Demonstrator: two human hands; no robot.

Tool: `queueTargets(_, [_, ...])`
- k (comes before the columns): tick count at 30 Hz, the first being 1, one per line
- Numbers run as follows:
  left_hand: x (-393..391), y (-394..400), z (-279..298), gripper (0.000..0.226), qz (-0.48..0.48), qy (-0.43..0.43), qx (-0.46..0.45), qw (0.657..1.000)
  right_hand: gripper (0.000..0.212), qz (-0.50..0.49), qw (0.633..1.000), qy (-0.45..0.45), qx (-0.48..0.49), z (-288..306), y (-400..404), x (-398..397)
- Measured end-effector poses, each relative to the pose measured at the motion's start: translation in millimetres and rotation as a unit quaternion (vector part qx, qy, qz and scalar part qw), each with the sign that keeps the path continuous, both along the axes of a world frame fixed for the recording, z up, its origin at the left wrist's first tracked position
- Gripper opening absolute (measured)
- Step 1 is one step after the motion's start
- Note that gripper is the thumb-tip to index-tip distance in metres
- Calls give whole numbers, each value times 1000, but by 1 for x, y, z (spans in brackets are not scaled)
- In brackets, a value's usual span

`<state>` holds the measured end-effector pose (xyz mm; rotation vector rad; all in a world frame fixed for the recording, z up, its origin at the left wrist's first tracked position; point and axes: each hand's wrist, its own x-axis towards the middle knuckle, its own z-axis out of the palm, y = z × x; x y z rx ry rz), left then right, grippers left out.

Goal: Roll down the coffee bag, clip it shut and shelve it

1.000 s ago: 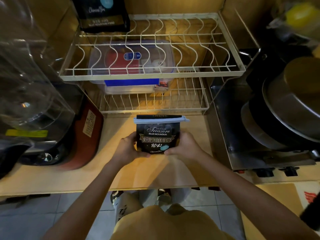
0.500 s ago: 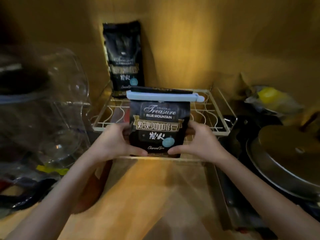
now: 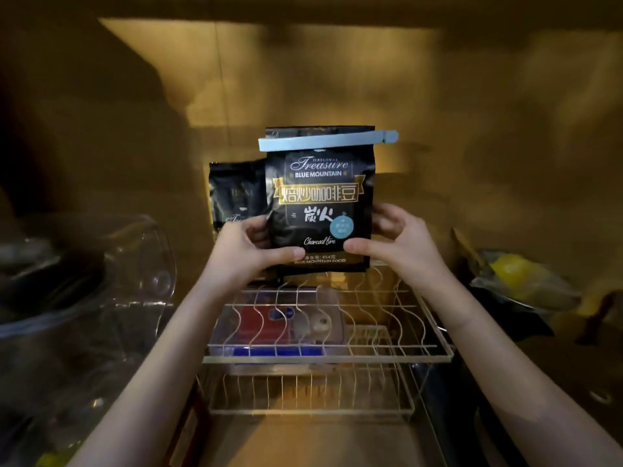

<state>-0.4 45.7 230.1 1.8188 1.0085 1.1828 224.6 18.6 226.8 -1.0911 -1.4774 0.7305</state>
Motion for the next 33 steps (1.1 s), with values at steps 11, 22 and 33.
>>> queueTargets(11, [32, 74, -61, 58, 86, -30, 8, 996, 57, 6, 996, 49, -80, -57, 84, 5])
queueTargets(22, [56, 95, -107, 76, 194, 119, 73, 971, 63, -42, 990, 12, -135, -118, 120, 9])
queueTargets(33, [63, 88, -117, 75, 141, 271, 193, 932, 44, 12, 987, -44, -154, -114, 122, 9])
